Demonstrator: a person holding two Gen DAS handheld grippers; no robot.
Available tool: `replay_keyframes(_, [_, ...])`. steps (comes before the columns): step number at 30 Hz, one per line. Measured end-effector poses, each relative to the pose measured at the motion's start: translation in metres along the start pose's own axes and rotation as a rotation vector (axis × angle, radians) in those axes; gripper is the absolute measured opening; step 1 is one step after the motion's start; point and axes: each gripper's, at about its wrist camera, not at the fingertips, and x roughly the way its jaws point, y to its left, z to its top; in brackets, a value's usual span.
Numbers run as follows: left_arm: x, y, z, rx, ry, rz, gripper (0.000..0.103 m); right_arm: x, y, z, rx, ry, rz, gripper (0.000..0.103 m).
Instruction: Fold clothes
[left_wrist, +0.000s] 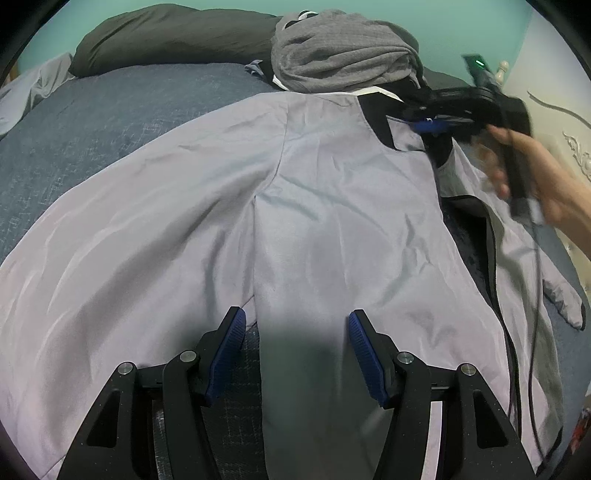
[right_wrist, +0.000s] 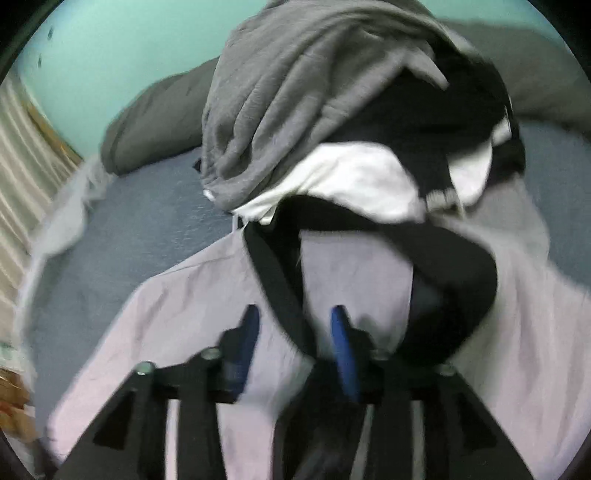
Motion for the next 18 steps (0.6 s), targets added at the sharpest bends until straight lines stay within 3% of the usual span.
replay_keyframes(2, [0.0,-0.003,0.001,0.003,0.001,0.003,0.062,-0.006,-0.014,-0.012,0.052,0.028,0.018,0.043])
replay_keyframes(7, [0.0,-0.005,-0.001,0.007,0.002,0.011,0.062,0.0,0.002,-0.041,0.054,0.108,0.061,0.043])
replay_keyframes(9, [0.003,-0.006,0.001,0.01,0.004,0.013,0.062,0.004,0.006,-0.044,0.028,0.111,0.055,0.015])
replay_keyframes(10, [0.004,-0.006,0.002,0.011,0.005,0.014,0.062,0.005,0.007,-0.045,0.015,0.112,0.052,0.015])
replay_keyframes(12, [0.005,-0.006,0.002,0.013,0.006,0.014,0.062,0.014,0.007,-0.056,-0.034,0.112,-0.016,0.003])
replay_keyframes(15, [0.006,-0.007,0.002,0.018,0.009,0.015,0.063,0.028,0.013,-0.057,-0.107,0.104,-0.132,0.003])
replay_keyframes(18, [0.007,-0.009,0.001,0.025,0.012,0.017,0.063,0.034,0.014,-0.061,-0.121,0.119,-0.164,0.003])
